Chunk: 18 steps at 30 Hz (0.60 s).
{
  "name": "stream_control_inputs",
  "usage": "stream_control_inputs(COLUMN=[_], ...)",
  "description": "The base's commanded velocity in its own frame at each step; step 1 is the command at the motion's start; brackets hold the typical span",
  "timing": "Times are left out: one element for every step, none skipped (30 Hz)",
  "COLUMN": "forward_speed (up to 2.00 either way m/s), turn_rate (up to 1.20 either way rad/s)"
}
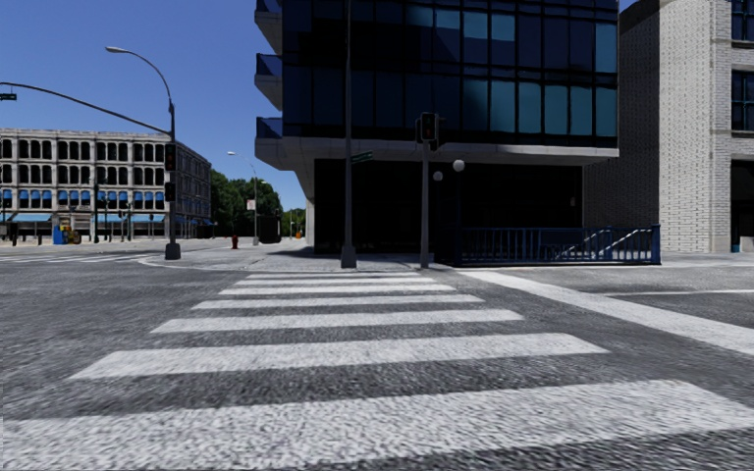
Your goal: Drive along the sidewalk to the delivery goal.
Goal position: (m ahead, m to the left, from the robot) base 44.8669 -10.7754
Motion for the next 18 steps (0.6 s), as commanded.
stream_control_inputs(forward_speed=[1.96,1.96,1.96,1.96,1.96,1.96,1.96,1.96,1.96,1.96,1.96,1.96,1.96,1.96,1.96,1.96,1.96,1.96], turn_rate=[0.0,0.0,0.0,0.0,0.0,0.0,0.0,0.0,0.0,0.0,0.0,0.0,0.0,0.0,0.0,0.0,0.0,0.0])
